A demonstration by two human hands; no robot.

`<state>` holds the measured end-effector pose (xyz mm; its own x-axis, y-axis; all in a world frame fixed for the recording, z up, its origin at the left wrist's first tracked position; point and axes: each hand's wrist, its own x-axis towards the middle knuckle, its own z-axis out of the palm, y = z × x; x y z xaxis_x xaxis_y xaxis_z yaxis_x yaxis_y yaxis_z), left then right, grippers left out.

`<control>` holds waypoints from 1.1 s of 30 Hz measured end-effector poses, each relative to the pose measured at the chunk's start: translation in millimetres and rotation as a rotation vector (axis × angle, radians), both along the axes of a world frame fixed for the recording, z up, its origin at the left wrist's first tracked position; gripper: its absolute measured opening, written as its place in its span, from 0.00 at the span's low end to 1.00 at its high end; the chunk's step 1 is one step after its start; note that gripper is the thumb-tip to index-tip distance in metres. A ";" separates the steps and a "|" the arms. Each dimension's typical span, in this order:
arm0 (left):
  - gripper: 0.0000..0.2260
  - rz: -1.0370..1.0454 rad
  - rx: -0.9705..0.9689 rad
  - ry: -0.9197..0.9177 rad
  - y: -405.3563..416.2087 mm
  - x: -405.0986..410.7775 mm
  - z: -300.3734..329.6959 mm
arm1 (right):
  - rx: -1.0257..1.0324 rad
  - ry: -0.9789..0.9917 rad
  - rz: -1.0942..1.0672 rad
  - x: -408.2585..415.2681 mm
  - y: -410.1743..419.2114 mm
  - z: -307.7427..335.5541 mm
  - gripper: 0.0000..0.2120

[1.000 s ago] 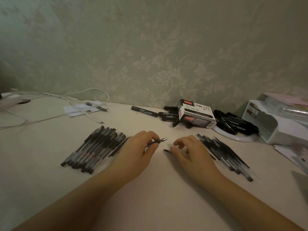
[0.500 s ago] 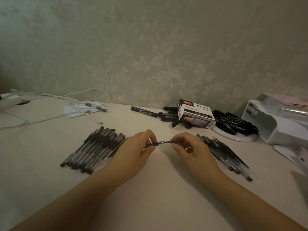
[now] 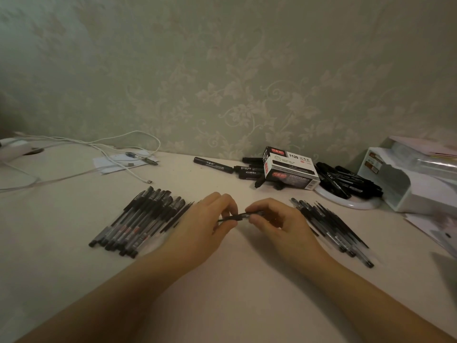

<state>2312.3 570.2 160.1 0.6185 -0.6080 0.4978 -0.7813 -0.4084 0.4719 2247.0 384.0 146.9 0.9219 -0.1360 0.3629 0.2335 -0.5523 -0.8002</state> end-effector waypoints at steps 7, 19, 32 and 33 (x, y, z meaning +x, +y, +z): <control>0.02 -0.003 -0.006 0.007 -0.7 -0.6 0.7 | 0.179 0.057 0.076 1.2 -0.7 -0.1 0.05; 0.02 -0.024 -0.005 -0.026 -4.3 -1.7 2.4 | 0.217 0.068 0.075 2.3 -1.0 -0.5 0.04; 0.02 0.360 -0.171 -0.184 20.5 17.5 24.1 | 0.251 0.022 -0.035 6.2 -0.9 -10.0 0.07; 0.02 0.459 -0.149 -0.145 28.4 25.2 25.0 | 0.254 0.021 -0.040 6.8 -0.7 -10.7 0.07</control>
<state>2337.5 598.6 185.1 0.7234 -0.2053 0.6592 -0.5990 -0.6614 0.4514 2253.8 383.3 136.1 0.9209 -0.2564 0.2935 0.1977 -0.3418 -0.9187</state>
